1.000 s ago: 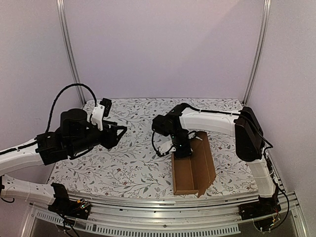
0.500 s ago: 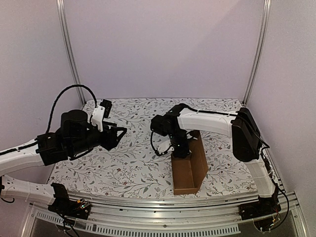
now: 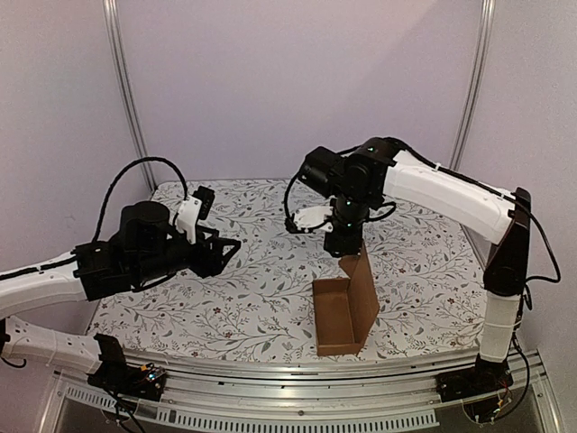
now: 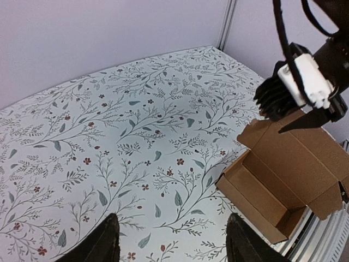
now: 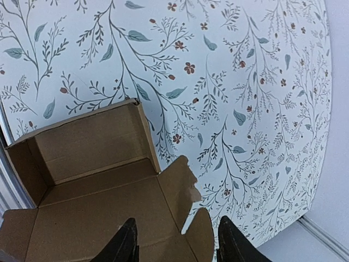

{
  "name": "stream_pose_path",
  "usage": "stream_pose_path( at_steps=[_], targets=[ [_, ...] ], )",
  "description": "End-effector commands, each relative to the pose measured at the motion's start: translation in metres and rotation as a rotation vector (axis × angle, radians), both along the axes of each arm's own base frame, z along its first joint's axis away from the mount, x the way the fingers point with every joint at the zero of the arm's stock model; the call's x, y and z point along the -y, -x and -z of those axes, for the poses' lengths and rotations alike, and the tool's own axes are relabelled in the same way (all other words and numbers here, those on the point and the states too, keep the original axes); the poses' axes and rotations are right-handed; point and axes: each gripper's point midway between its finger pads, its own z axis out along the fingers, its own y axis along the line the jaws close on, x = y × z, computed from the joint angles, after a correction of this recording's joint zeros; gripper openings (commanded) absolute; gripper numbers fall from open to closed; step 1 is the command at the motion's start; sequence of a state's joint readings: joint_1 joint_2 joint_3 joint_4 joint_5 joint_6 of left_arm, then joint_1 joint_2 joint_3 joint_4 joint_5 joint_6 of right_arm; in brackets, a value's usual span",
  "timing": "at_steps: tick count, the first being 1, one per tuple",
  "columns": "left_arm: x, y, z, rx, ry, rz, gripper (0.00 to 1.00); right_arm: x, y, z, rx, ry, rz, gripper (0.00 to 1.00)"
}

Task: Fold the paper box

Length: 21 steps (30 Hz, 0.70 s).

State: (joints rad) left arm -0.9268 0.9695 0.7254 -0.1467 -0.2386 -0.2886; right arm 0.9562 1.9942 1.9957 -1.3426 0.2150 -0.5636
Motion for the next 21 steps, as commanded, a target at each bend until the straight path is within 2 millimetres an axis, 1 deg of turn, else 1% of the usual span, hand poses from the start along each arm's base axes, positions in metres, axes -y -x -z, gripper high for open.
stream_pose_path(
  at_steps=[1, 3, 4, 5, 6, 7, 9, 10, 12, 13, 14, 16, 17, 18, 19, 21],
  targets=[
    [0.022, 0.002, 0.005, -0.026, -0.028, 0.104, 0.65, 0.023, -0.003, -0.045, 0.093, -0.094, 0.147, 0.49],
    [0.037, 0.003, 0.009, -0.046, -0.044, 0.169, 0.65, 0.030, -0.003, -0.055, 0.124, -0.139, 0.195, 0.49],
    [0.046, 0.005, 0.014, -0.061, -0.062, 0.212, 0.65, 0.036, -0.002, -0.064, 0.148, -0.166, 0.211, 0.50],
    [0.055, 0.005, 0.025, -0.092, -0.092, 0.246, 0.65, 0.042, -0.002, -0.069, 0.168, -0.194, 0.236, 0.51],
    [0.065, 0.006, 0.028, -0.114, -0.103, 0.285, 0.65, 0.046, -0.001, -0.071, 0.181, -0.212, 0.256, 0.53],
    [0.073, 0.006, 0.036, -0.139, -0.120, 0.320, 0.65, 0.055, -0.001, -0.079, 0.212, -0.247, 0.278, 0.54],
    [0.090, 0.007, 0.043, -0.176, -0.130, 0.377, 0.65, 0.070, -0.005, -0.085, 0.255, -0.299, 0.347, 0.57],
    [0.098, 0.007, 0.048, -0.194, -0.135, 0.407, 0.65, 0.080, -0.005, -0.094, 0.285, -0.340, 0.386, 0.58],
    [0.111, 0.005, 0.057, -0.217, -0.148, 0.445, 0.66, 0.097, -0.008, -0.101, 0.334, -0.397, 0.464, 0.64],
    [0.118, 0.003, 0.057, -0.220, -0.148, 0.464, 0.66, 0.103, -0.009, -0.102, 0.348, -0.424, 0.493, 0.66],
    [0.124, 0.002, 0.061, -0.229, -0.154, 0.480, 0.66, 0.112, -0.006, -0.109, 0.370, -0.467, 0.514, 0.70],
    [0.137, 0.001, 0.068, -0.247, -0.166, 0.527, 0.66, 0.124, -0.004, -0.113, 0.393, -0.532, 0.561, 0.78],
    [0.143, 0.000, 0.074, -0.261, -0.178, 0.548, 0.66, 0.130, -0.003, -0.112, 0.401, -0.559, 0.586, 0.85],
    [0.148, -0.001, 0.078, -0.268, -0.184, 0.565, 0.66, 0.138, -0.001, -0.120, 0.424, -0.602, 0.608, 0.89],
    [0.153, -0.003, 0.083, -0.275, -0.196, 0.581, 0.66, 0.145, 0.001, -0.121, 0.430, -0.629, 0.638, 0.93],
    [0.161, -0.006, 0.094, -0.291, -0.225, 0.607, 0.65, 0.155, 0.008, -0.120, 0.425, -0.661, 0.664, 0.97]
  ],
)
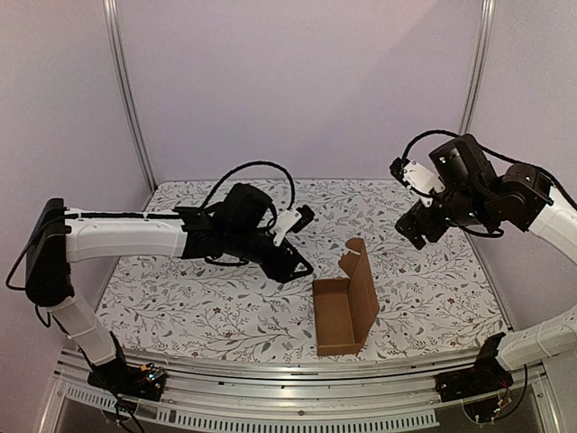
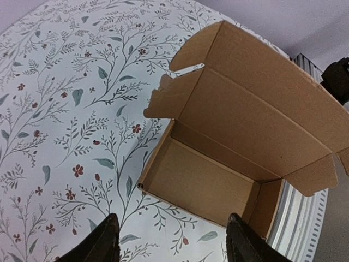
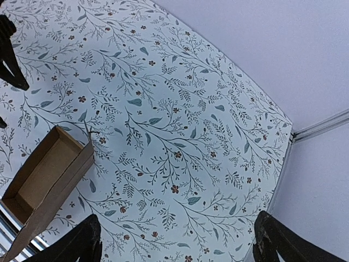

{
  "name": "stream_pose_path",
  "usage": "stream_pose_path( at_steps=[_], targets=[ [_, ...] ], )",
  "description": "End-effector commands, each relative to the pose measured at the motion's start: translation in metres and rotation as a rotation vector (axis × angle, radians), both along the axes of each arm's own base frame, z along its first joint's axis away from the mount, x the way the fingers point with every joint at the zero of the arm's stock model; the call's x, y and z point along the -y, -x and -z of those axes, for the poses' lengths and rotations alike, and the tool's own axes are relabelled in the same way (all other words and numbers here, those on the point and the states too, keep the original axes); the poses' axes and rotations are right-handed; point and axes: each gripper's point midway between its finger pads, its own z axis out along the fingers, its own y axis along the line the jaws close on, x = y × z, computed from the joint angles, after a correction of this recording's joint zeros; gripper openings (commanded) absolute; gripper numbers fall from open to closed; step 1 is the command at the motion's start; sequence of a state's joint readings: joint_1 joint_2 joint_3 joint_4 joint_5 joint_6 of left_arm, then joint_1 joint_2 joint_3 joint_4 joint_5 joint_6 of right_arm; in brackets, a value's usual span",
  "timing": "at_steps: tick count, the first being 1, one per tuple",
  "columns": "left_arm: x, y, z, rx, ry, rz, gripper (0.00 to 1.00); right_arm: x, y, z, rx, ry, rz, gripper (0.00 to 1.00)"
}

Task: Fold the paper box

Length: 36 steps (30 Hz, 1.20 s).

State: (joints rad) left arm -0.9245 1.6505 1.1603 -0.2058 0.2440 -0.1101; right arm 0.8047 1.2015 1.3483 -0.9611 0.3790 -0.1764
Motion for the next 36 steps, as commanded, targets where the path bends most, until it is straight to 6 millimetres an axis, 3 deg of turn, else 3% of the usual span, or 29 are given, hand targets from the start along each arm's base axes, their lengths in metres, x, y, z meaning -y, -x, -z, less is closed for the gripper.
stream_pose_path(
  at_steps=[1, 11, 18, 36],
  targets=[
    [0.017, 0.002, 0.022, -0.042, -0.060, 0.116, 0.64, 0.015, 0.000, -0.011, 0.060, -0.159, 0.103, 0.98],
    [0.041, -0.016, 0.069, -0.055, -0.201, 0.205, 0.57, 0.022, 0.018, 0.013, 0.008, -0.220, 0.112, 0.99],
    [0.047, -0.024, 0.098, -0.047, -0.290, 0.221, 0.51, 0.022, 0.019, 0.018, 0.004, -0.253, 0.124, 0.99],
    [0.059, -0.037, 0.117, -0.031, -0.324, 0.209, 0.40, 0.019, 0.020, 0.024, -0.008, -0.260, 0.114, 0.99]
  ],
)
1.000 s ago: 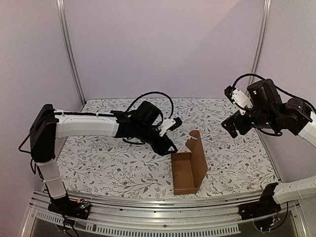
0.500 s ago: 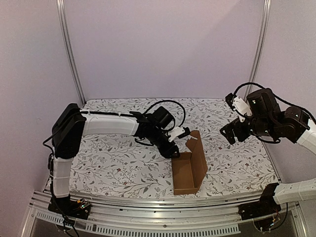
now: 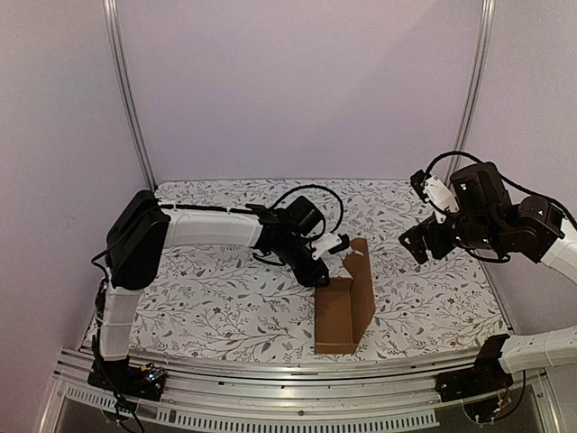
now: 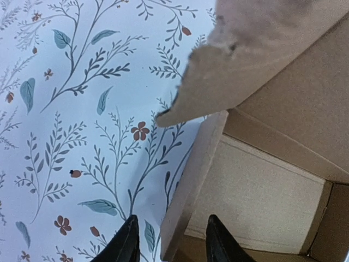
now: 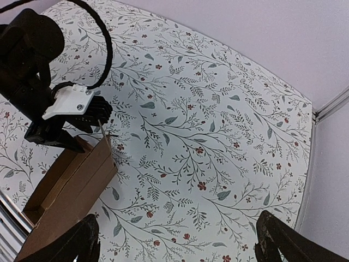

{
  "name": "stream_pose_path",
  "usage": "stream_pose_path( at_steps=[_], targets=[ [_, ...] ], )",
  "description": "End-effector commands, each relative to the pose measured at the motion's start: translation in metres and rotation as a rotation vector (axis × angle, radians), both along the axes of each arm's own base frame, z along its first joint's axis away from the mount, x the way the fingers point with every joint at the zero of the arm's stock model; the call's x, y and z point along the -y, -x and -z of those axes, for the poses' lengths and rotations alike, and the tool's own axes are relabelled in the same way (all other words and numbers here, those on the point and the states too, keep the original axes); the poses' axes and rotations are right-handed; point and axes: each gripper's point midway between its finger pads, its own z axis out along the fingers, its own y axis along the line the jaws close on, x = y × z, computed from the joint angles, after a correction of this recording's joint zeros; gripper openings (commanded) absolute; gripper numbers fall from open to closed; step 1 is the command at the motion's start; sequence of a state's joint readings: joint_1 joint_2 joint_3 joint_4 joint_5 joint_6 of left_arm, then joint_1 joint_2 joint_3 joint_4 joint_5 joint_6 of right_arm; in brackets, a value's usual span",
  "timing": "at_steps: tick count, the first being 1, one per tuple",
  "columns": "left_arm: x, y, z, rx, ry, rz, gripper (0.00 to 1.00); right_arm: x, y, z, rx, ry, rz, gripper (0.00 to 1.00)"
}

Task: Fold the paper box

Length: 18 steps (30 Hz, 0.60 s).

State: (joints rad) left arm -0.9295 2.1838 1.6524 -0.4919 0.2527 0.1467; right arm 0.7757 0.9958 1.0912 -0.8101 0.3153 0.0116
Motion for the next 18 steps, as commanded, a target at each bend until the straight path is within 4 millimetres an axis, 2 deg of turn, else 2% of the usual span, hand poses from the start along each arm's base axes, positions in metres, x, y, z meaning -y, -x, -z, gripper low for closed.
stream_pose_path(
  at_steps=[1, 6, 10, 18],
  targets=[
    [0.002, 0.001, 0.009, 0.002, -0.022, 0.011, 0.38, 0.001, 0.001, 0.001, 0.000, -0.023, 0.008, 0.99],
    [-0.003, 0.002, 0.014, 0.000, -0.042, 0.014, 0.35, 0.000, 0.000, 0.002, -0.003, -0.023, 0.009, 0.99],
    [-0.005, 0.004, 0.016, -0.005, -0.049, 0.014, 0.26, 0.000, 0.000, 0.002, -0.006, -0.024, 0.006, 0.99],
    [-0.011, 0.002, 0.009, -0.002, -0.053, -0.037, 0.11, -0.006, -0.003, 0.002, -0.010, -0.038, 0.003, 0.99]
  ],
)
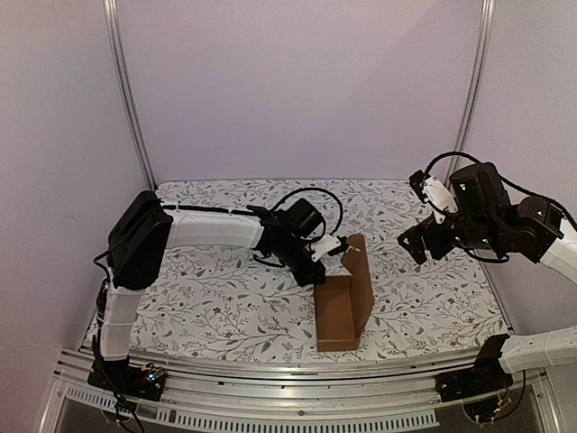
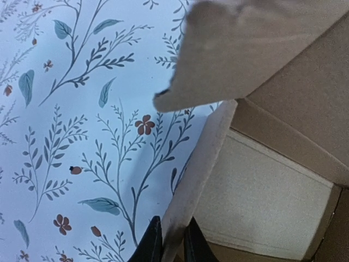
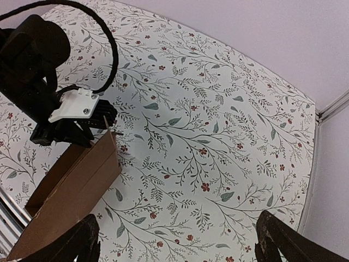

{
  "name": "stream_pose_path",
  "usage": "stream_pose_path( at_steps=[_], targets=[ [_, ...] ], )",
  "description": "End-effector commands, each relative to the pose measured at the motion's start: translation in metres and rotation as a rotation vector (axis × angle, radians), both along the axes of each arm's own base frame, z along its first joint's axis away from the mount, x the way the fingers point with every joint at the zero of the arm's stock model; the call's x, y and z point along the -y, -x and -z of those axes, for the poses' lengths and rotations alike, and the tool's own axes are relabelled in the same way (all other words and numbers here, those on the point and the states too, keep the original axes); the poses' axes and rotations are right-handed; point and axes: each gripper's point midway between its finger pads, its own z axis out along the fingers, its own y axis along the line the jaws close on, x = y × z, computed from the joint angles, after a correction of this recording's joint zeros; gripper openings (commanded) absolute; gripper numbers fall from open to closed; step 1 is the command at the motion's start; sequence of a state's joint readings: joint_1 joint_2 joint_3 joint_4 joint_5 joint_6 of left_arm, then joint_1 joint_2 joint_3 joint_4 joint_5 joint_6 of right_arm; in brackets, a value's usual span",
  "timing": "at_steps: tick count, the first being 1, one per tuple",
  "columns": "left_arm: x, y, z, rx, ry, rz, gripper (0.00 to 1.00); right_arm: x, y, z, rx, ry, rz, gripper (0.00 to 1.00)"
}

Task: Fold the paper box

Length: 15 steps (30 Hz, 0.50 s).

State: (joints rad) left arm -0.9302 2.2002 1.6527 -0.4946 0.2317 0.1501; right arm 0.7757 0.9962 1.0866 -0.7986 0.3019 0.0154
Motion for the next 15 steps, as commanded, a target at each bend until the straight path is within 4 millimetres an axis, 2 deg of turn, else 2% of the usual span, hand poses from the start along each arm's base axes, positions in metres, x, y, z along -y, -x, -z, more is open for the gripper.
stream_pose_path(
  at_steps=[1, 6, 9, 12, 15],
  targets=[
    [-0.009, 0.004, -0.002, -0.008, -0.025, -0.047, 0.10, -0.004, -0.003, 0.001, -0.008, -0.029, 0.011, 0.99],
    [-0.017, 0.003, -0.010, -0.024, -0.015, -0.142, 0.00, -0.010, -0.007, 0.002, -0.015, -0.040, 0.006, 0.99],
    [-0.025, 0.002, -0.016, -0.025, -0.011, -0.207, 0.00, -0.013, -0.010, 0.003, -0.020, -0.043, 0.006, 0.99],
    [-0.040, -0.003, -0.023, -0.010, -0.025, -0.323, 0.00, -0.013, -0.014, 0.000, -0.007, -0.049, 0.026, 0.99],
    [-0.063, -0.012, -0.030, 0.020, -0.046, -0.492, 0.00, -0.009, -0.020, -0.002, 0.001, -0.069, 0.092, 0.99]
  ],
)
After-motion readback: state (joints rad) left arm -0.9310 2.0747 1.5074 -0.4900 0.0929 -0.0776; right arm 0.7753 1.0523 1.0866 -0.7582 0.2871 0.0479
